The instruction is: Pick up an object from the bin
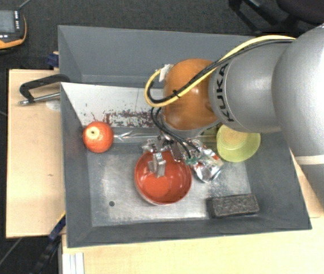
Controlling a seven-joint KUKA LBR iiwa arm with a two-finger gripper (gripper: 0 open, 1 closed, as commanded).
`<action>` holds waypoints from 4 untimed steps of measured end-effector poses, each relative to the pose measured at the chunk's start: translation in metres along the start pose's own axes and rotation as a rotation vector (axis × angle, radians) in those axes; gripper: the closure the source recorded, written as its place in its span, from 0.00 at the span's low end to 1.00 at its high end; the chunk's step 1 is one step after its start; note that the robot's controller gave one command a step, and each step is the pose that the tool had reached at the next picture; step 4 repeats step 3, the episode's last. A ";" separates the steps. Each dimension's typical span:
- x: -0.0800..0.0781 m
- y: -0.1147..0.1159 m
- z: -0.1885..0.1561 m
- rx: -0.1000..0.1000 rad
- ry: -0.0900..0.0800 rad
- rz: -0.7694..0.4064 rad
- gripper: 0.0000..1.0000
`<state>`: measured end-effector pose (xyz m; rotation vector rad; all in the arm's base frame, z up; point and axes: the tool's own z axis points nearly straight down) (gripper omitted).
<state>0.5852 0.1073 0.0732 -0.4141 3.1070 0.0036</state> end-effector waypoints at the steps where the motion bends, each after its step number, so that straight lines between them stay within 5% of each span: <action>1: -0.004 0.020 0.000 0.001 -0.005 -0.179 1.00; 2: 0.024 -0.042 -0.183 0.004 -0.020 -0.092 1.00; 3: 0.050 -0.081 -0.173 0.006 -0.020 -0.214 1.00; 4: 0.050 -0.081 -0.173 0.006 -0.020 -0.214 1.00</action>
Offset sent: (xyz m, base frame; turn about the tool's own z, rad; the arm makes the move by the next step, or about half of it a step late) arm -0.0040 0.0199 -0.0032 -0.1788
